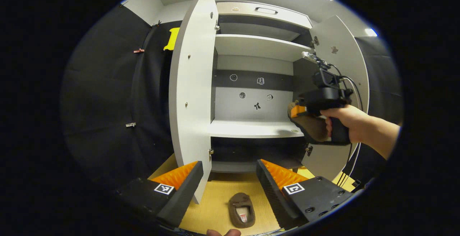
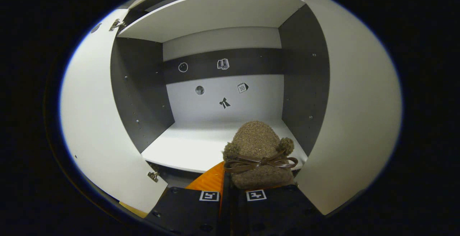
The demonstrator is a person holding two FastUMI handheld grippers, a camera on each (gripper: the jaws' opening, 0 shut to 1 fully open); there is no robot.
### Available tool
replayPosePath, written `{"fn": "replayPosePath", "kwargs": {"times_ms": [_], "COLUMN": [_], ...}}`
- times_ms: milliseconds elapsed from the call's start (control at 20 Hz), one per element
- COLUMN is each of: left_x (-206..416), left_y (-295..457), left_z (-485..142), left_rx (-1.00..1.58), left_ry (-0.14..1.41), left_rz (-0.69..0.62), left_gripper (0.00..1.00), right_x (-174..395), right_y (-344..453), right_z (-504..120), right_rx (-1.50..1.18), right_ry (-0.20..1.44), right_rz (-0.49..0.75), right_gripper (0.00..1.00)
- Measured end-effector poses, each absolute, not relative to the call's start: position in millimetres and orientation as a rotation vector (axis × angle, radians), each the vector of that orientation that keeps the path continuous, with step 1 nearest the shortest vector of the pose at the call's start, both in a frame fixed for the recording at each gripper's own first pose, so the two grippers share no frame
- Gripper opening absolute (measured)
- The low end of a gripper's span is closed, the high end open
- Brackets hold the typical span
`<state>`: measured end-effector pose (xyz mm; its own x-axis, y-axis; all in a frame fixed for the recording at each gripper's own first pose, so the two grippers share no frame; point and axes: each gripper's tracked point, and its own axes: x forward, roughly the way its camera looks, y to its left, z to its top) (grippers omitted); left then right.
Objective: Grab one shoe with the right hand and put it into the shoe cabinet, grab the other shoe with the left hand and put it into the shoe cabinet; then close the right door with the right hand and the left door with the left hand.
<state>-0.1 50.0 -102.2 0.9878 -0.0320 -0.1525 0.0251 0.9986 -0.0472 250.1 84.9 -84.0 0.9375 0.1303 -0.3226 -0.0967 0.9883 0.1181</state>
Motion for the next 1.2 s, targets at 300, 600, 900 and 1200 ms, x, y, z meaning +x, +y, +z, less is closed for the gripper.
{"fn": "replayPosePath", "kwargs": {"times_ms": [300,600,900,1200], "left_x": [2.0,1.7,-1.0,-1.8], "left_y": [50.4,56.0,55.6,52.4], "left_z": [-99.3,-103.0,-114.1,-116.4], "left_rx": [-0.062,-0.079,-0.082,-0.082], "left_ry": [0.165,0.181,0.208,0.211], "left_rz": [-0.01,0.022,0.031,0.028], "left_gripper": [0.95,0.95,0.94,0.94], "right_x": [334.1,393.9,422.4,425.0], "right_y": [97.4,106.3,108.0,105.3], "right_z": [-83.6,-109.5,-146.2,-164.2], "right_rx": [0.079,0.07,0.012,0.011], "right_ry": [0.321,0.357,0.416,0.48], "right_rz": [0.124,0.109,0.068,0.045], "right_gripper": [0.12,0.12,0.12,0.19]}}
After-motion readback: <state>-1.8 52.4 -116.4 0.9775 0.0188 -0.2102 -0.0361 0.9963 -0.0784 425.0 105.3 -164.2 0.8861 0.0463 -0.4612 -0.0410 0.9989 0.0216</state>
